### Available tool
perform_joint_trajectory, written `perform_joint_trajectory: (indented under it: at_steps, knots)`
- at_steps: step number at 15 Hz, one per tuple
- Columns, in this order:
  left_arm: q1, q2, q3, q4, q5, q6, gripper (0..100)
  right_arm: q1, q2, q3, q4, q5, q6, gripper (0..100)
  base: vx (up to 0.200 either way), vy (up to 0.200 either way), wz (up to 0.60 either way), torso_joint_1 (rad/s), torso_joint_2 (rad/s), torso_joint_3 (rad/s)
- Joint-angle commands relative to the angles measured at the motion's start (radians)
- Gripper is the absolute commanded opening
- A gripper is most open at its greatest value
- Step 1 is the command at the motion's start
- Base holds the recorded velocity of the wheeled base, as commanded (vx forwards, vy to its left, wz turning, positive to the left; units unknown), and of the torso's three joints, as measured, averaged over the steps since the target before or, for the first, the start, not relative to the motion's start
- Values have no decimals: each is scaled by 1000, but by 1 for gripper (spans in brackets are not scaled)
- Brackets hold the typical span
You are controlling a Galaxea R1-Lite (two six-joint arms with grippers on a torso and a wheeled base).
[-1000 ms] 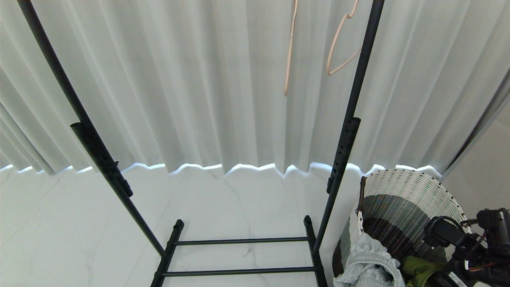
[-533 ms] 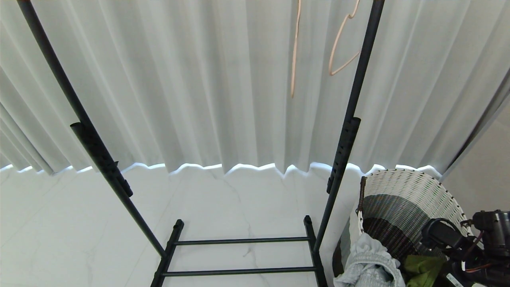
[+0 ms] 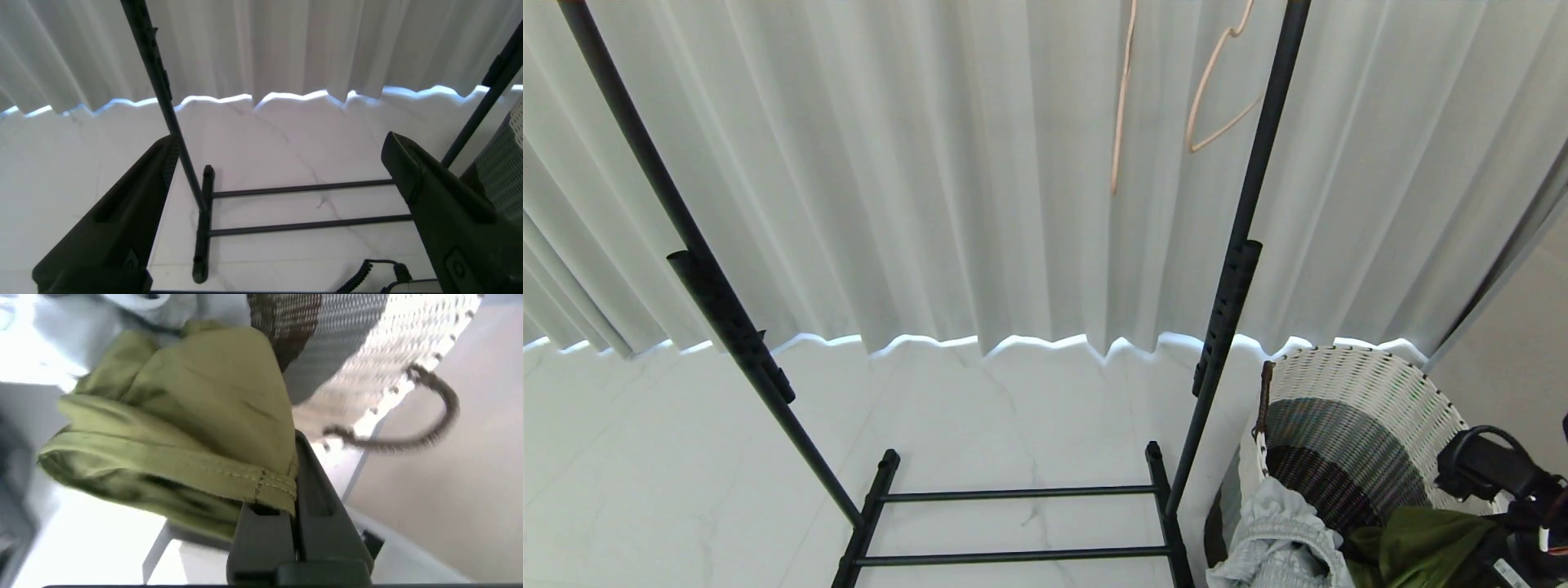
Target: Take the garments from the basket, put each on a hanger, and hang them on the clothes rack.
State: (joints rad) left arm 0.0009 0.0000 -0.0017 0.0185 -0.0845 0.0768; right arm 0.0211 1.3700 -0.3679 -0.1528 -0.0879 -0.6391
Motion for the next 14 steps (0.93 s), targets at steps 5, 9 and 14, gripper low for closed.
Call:
perform_joint_trajectory:
  at_steps: [5,9,14]
  knots:
    - [1,0,0,0,0,0,100,-3,-391,-281,395,5,138,0,0,0,0,0,0,0]
    - [1,0,0,0,0,0,100,-1,-439,-350,418,7,157,0,0,0,0,0,0,0]
    - [1,2,0,0,-1,12,100,5,-476,-347,420,7,156,0,0,0,0,0,0,0]
